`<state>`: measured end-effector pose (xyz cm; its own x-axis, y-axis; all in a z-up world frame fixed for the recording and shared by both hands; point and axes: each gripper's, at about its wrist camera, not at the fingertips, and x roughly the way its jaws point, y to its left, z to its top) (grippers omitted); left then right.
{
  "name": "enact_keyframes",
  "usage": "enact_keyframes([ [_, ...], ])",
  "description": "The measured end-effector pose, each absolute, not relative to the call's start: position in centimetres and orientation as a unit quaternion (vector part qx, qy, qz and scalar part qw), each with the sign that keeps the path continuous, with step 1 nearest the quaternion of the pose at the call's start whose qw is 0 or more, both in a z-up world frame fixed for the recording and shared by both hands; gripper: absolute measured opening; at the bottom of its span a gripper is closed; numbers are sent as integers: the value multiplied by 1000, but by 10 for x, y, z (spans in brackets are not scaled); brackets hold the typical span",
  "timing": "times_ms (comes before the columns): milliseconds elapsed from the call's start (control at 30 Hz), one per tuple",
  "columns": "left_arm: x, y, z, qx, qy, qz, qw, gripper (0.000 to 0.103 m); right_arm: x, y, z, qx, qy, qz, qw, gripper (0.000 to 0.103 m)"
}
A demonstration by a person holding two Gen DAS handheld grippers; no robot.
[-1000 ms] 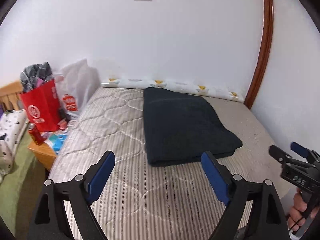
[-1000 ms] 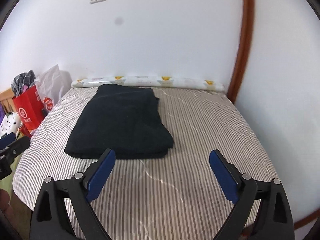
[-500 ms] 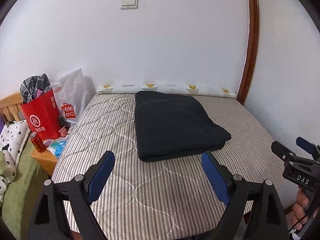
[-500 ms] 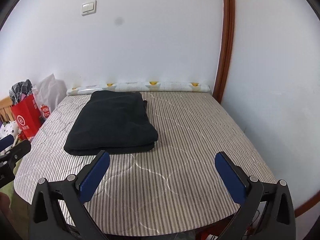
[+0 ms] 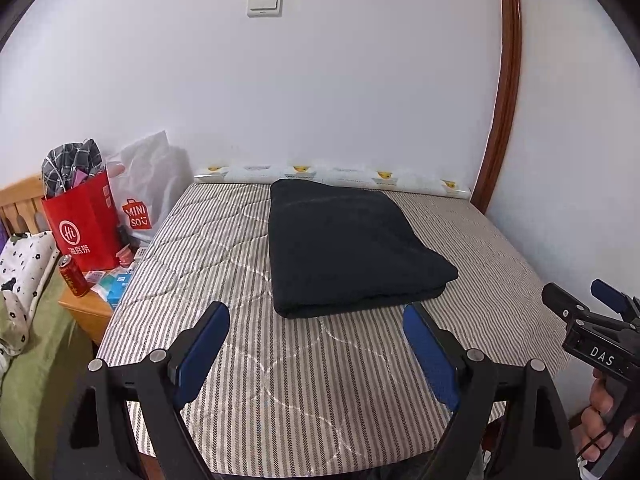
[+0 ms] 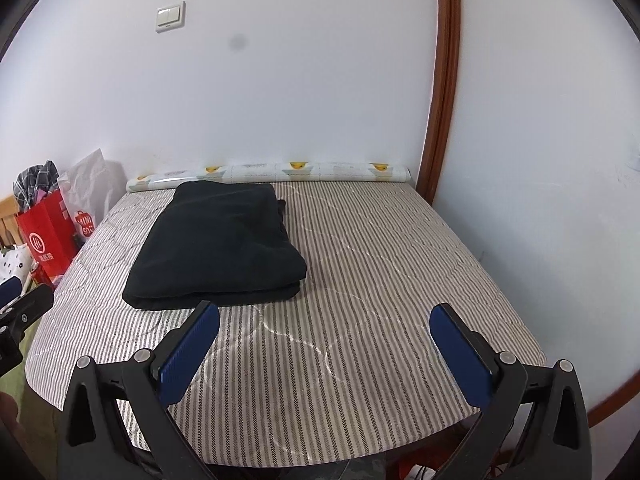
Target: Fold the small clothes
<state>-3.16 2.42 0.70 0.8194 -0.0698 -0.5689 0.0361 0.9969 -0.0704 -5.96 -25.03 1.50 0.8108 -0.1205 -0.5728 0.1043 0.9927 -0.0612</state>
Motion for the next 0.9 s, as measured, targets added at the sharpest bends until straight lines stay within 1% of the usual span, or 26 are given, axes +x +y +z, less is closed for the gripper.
enact_keyframes([
  [900,-31,24,2,-33,308,-34,950,88,-57,-246,11,-12,310,-64,949,103],
])
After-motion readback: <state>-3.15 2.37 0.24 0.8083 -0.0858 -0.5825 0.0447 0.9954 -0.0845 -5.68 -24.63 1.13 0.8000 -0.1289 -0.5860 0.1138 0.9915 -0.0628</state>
